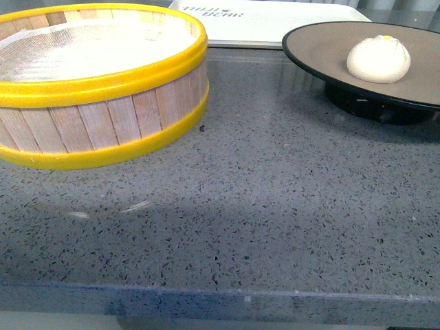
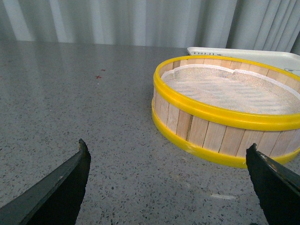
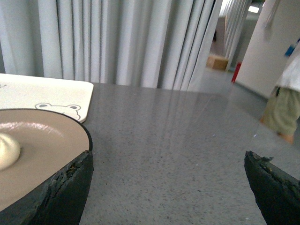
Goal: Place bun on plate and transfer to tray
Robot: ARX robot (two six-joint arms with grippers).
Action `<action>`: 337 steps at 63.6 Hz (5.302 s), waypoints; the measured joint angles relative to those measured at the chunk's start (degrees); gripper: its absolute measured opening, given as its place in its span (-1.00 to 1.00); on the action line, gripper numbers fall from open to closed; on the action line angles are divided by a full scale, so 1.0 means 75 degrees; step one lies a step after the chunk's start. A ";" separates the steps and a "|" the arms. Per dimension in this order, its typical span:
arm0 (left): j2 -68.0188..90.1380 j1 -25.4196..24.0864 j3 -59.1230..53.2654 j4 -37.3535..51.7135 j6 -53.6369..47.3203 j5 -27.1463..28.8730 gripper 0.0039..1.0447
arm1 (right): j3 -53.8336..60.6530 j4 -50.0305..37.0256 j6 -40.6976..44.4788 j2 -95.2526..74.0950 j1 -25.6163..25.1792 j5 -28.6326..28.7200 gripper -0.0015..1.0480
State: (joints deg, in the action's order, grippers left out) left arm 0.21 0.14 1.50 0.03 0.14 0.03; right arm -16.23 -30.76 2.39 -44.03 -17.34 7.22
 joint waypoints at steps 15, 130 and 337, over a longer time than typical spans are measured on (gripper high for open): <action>0.0000 0.0000 0.0000 0.0000 -0.0003 0.0000 0.88 | -0.2189 0.1792 -0.4287 -0.2343 -0.0323 0.1818 0.83; 0.0000 0.0000 0.0000 0.0000 -0.0003 0.0000 0.88 | -0.2946 0.1507 -0.8798 -0.5219 0.1306 0.2818 -0.94; -0.0003 0.0000 0.0000 0.0000 -0.0003 0.0000 0.88 | -1.1083 0.3771 -0.9270 -1.0882 0.1877 0.2221 0.83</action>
State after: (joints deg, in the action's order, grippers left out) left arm 0.19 0.14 1.50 0.03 0.12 0.03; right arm -99.35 -2.48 -67.13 -125.64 -3.27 23.88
